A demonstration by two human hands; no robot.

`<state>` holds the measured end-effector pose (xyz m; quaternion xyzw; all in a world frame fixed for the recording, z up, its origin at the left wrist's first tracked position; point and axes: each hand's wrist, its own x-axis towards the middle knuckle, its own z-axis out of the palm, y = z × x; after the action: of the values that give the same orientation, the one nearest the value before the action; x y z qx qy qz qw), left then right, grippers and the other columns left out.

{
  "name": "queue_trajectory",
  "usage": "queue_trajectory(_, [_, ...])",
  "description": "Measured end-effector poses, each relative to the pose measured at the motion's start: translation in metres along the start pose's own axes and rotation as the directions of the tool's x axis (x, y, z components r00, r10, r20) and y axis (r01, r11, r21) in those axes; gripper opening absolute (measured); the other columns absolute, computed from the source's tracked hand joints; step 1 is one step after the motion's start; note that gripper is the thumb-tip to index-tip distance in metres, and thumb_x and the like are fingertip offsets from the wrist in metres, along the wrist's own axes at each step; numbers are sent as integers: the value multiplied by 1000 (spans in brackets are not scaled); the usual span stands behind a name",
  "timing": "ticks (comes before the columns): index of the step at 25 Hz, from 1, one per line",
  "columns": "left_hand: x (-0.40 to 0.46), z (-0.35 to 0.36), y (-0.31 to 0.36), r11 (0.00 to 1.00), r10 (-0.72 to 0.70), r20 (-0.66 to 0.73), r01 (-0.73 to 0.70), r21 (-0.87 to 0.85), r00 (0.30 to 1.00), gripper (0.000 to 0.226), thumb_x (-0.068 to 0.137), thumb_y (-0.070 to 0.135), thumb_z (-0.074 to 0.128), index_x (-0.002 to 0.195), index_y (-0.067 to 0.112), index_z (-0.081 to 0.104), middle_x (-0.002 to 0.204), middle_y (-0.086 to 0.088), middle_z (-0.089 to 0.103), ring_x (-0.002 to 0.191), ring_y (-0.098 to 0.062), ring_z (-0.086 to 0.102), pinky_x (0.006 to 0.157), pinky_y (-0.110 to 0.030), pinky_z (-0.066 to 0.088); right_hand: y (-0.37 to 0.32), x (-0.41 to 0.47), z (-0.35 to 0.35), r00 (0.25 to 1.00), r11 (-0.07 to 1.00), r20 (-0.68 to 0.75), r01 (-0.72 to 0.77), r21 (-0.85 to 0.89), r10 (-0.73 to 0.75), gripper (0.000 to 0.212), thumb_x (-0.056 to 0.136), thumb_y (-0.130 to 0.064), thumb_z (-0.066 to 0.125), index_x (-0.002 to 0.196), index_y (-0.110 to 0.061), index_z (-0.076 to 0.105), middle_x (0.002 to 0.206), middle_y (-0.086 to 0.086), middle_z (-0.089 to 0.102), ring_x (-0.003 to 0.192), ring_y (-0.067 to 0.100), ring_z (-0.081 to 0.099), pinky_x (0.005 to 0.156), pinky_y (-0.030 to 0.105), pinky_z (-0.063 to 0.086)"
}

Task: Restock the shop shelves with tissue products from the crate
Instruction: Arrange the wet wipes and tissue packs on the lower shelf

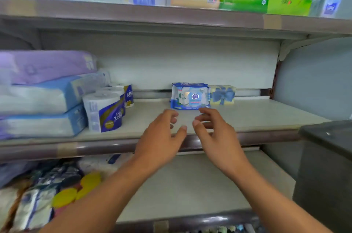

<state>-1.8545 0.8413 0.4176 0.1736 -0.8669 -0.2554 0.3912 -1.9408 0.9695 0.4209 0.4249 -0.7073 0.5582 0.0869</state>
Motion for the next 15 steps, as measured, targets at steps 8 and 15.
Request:
queue_trajectory(8, [-189,7,-68,970,-243,142,237,59,960,35,89,44,57,121,33,50,106,16,59,96,-2,58,84,-29,51,40,-169,59,936,988,324,-110,-112,141,44,93,-38,55,135,-30,43,114,-18,57,96,-6,57,83,19,51])
queue_trajectory(15, [-312,55,-158,802,-595,218,590,96,774,31,93,38,57,118,19,55,99,7,62,91,-11,60,82,-30,50,123,-283,121,753,890,475,-400,-219,456,46,95,-36,55,137,-22,43,105,-13,59,89,1,59,81,21,48])
